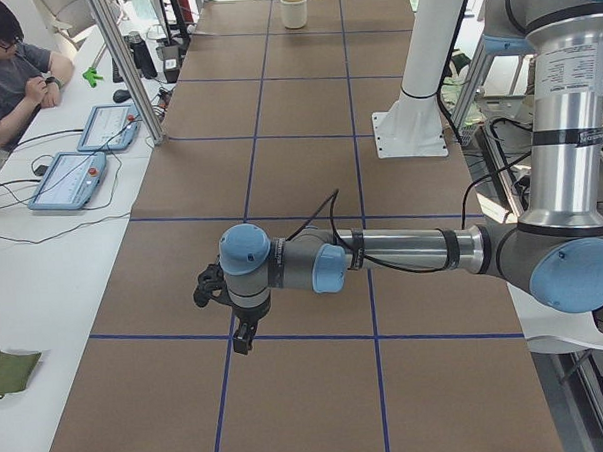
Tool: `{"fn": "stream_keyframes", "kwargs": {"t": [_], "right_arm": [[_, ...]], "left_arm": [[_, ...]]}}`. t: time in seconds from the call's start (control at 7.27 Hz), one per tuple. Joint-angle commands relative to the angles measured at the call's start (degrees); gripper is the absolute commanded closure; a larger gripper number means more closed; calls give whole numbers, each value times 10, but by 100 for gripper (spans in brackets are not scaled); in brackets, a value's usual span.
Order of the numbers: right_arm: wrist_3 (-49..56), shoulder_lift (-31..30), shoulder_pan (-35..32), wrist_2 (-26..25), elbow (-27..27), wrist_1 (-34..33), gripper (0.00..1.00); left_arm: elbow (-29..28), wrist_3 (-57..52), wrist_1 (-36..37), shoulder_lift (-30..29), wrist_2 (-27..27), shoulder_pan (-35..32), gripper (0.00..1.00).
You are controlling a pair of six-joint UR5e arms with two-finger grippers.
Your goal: Left arm hands cup to right arm to dump lemon
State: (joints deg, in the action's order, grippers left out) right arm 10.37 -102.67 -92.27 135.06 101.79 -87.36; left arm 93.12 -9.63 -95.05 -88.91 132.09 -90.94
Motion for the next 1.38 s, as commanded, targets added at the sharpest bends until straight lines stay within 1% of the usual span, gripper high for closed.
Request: {"fn": "stream_keyframes", "kwargs": {"t": [0.0,0.41,0.55,0.69,1.24], "right_arm": [[-6,15,0,-16,0,18,0],[-72,24,0,-6,21,18,0],[-72,24,1,-6,21,17,0],[-72,24,0,-6,21,17,0],[-72,23,0,-4,19,15,0]], "left_arm": [[11,31,1,2,-8,7,0],[13,46,1,11,-7,16,0],[15,49,0,15,-6,16,0],[20,82,0,15,-6,21,0],[19,86,0,15,-6,24,0]]}}
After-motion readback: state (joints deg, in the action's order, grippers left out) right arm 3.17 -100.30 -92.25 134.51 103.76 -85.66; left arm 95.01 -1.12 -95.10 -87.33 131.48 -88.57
